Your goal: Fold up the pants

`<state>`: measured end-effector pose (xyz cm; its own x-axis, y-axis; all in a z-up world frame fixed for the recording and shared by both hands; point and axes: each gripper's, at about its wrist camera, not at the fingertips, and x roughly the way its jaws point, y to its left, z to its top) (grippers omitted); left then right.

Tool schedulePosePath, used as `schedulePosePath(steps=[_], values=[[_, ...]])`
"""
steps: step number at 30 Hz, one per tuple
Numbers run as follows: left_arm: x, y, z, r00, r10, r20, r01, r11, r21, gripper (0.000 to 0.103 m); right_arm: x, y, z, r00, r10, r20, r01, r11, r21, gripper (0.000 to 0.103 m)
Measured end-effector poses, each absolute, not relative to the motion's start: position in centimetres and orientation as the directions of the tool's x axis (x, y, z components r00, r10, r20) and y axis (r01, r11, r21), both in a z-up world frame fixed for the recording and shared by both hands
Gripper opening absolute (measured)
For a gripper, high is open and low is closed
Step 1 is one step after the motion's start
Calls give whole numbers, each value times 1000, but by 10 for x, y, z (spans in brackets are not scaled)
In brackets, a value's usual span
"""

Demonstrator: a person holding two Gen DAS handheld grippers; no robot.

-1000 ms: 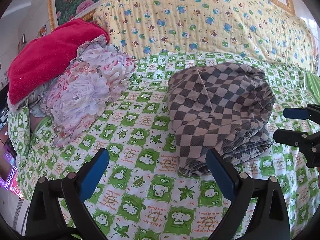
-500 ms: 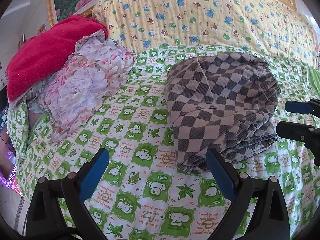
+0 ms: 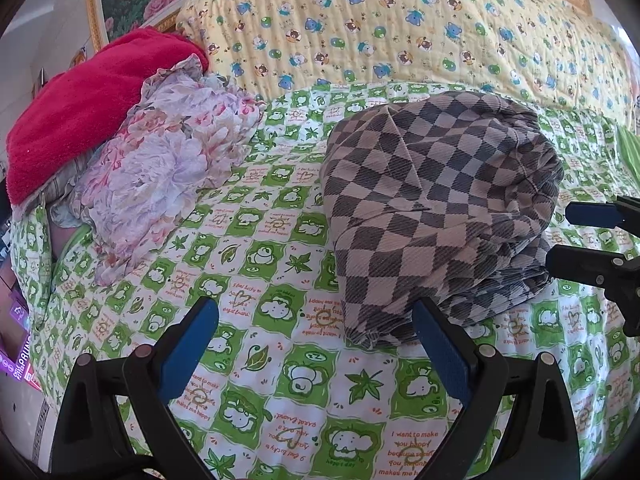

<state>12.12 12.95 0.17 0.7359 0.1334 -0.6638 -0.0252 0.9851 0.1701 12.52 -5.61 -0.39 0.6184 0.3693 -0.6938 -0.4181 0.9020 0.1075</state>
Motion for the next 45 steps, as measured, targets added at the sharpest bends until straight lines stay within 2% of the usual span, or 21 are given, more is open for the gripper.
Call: schedulePosePath(steps=[45], values=[[133, 128, 0, 727, 124, -676, -3, 984, 177, 100, 136, -60, -2, 606, 394, -691, -438, 890, 123, 85]])
